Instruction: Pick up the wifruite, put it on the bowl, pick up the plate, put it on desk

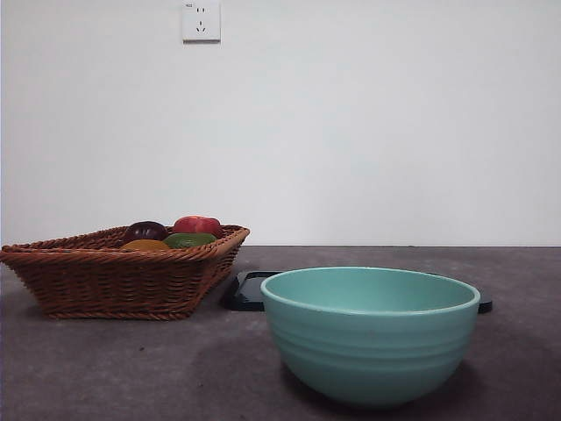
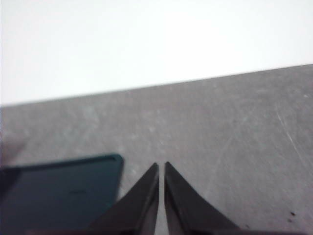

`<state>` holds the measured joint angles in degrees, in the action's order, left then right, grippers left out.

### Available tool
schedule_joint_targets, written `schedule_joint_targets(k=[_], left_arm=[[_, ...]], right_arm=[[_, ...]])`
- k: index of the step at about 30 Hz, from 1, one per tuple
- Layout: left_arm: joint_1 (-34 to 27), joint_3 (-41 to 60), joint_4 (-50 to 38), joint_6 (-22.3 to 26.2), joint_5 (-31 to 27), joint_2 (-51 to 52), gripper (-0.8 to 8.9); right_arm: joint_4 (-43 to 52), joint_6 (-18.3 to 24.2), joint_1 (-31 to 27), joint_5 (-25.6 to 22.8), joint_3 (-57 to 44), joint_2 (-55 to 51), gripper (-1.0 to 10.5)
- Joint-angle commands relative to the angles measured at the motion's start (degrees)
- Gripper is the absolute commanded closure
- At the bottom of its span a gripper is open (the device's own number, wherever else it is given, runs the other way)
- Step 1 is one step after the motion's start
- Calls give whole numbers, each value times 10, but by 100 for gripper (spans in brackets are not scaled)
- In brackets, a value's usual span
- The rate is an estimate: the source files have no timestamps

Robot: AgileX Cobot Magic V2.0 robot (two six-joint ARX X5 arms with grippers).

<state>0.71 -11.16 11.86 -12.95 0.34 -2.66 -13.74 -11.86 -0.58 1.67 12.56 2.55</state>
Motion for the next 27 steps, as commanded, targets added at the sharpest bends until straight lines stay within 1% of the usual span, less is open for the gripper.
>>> schedule_joint_targets(k=[1,4,8,13,18,21,25,27], left_arm=[[5,-45,8,-15,1,-27,796],[7,-102,41,-17,3,-64,796],[7,-180,94,-17,31,-114,796],[7,-265,157,-18,113,-167,796],[7,-336,242,-19,193,-209,796],[8,-364,278,-21,241,-232,796],[11,-392,306,-14,314,-268,796],[14,-403,314,-10,345,-288,796]], right_arm=[[-13,-44,9,1,37,22,936],[-35,-59,22,17,85,53,936],[-85,-59,38,55,156,99,936],[-181,-57,48,113,245,156,936],[-250,-44,53,212,319,212,936],[-289,-37,54,259,358,246,936],[-318,-20,55,315,394,282,936],[-318,-14,63,332,405,293,936]])
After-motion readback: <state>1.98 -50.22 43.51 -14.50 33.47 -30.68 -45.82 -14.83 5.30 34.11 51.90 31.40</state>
